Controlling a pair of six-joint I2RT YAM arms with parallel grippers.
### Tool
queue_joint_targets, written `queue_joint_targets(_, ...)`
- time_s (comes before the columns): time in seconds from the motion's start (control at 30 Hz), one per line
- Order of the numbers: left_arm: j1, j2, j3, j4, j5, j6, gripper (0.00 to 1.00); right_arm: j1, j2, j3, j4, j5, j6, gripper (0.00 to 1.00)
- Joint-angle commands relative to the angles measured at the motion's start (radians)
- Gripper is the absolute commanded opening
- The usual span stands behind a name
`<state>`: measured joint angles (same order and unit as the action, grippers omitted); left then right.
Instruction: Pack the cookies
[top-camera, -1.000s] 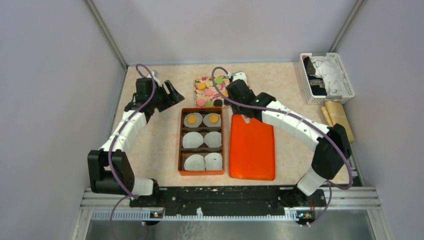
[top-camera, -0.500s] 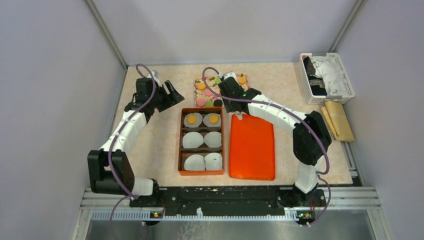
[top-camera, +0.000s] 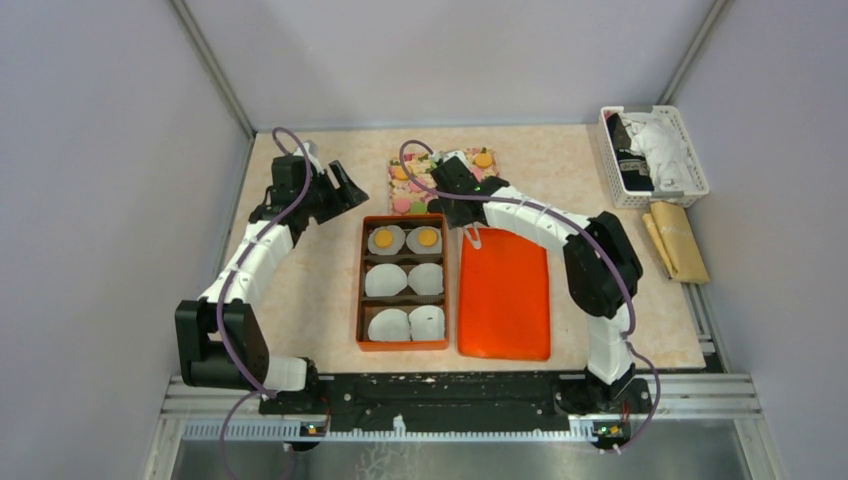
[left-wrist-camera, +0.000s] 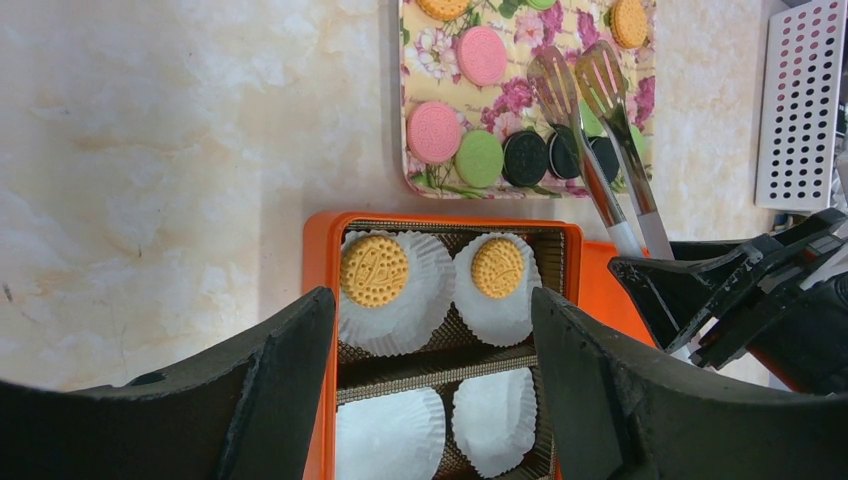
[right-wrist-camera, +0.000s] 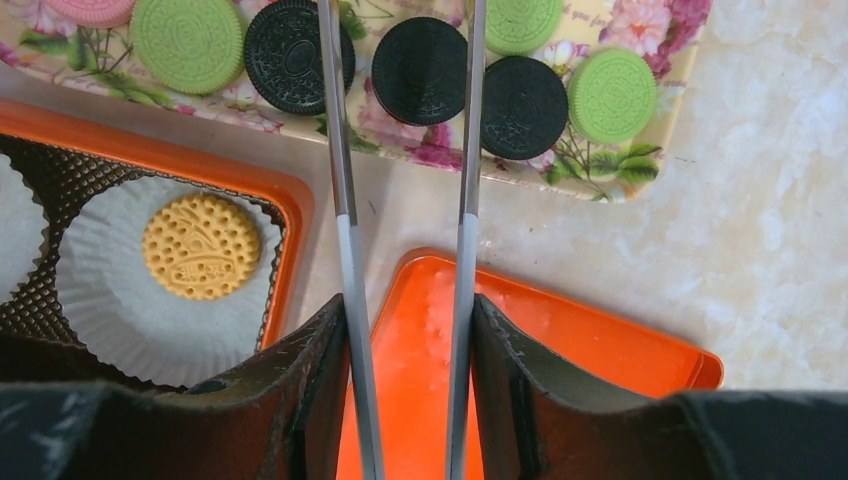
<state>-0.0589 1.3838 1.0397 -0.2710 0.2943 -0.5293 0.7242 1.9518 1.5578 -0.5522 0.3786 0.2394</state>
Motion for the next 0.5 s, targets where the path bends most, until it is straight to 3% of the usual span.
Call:
queue_joint_targets(0.0,0.008,-0.011,-0.001,0.009,-0.01,0.006,0.79,-0.005,0.017,0.084,0.005,-0.011,0.01,0.42)
queue_joint_targets(0.47,0.011,-0.027,-0.003,0.006,-0.002,-0.003,0.79,-0.02,0.001,0.095,-0.041,0.065,0.024,0.43)
